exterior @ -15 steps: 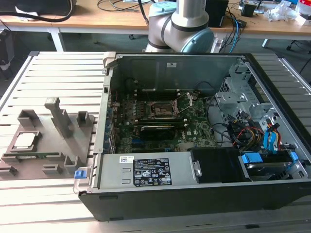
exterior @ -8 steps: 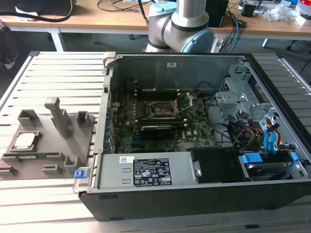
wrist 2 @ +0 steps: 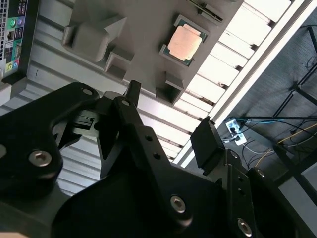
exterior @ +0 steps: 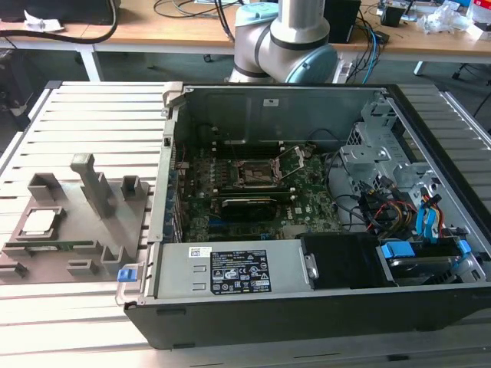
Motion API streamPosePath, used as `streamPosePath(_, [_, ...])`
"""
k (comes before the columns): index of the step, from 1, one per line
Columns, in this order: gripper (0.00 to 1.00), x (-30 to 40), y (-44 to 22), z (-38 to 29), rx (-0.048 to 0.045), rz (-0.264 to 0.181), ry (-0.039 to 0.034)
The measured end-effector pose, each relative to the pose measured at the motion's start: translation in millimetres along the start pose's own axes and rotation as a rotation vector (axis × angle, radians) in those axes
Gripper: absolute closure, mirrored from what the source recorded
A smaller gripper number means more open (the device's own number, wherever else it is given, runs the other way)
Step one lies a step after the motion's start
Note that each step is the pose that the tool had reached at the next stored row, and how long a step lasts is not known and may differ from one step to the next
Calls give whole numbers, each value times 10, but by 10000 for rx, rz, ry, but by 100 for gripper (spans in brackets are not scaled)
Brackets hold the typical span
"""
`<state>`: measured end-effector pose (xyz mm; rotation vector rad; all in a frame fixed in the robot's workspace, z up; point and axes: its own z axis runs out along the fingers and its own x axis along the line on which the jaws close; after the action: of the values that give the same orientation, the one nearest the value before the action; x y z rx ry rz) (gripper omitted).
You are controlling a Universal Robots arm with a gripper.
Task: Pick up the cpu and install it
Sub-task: 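Pick up the cpu and move it towards the insertion slot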
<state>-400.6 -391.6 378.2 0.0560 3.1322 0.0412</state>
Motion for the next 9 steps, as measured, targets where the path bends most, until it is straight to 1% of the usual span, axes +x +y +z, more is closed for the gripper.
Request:
streamPosePath(2, [32,1,-1,42,0,1,-1])
streamPosePath(5, [32,1,-1,68,0,1,-1])
streamPosePath(9, [32,2,-3,132,0,1,0])
